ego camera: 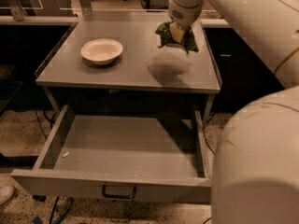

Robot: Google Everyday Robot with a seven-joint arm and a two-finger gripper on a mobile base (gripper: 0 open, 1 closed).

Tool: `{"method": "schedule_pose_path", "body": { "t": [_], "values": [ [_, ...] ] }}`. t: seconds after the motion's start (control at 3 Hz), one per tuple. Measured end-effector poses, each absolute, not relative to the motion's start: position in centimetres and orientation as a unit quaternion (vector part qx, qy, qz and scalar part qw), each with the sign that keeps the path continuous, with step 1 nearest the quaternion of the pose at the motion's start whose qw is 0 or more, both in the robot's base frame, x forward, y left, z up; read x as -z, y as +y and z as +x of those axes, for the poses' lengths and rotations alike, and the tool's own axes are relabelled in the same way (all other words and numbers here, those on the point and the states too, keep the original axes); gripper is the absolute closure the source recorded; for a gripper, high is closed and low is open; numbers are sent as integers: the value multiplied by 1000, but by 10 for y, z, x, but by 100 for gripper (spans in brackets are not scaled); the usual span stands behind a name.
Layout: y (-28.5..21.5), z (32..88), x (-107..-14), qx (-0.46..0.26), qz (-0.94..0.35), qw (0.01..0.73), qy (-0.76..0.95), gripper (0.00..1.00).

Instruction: Place green jalapeno chip bag into top drawer

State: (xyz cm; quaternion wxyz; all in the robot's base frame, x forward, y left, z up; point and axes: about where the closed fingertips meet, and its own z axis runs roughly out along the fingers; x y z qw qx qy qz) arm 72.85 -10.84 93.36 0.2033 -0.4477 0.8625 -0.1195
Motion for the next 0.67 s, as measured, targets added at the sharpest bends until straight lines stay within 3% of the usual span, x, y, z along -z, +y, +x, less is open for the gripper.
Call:
{"method": "schedule_pose_path", "body": {
  "t": [0.67],
  "values": [
    [-91,655,-923,108,-467,176,860,100]
  ]
}}
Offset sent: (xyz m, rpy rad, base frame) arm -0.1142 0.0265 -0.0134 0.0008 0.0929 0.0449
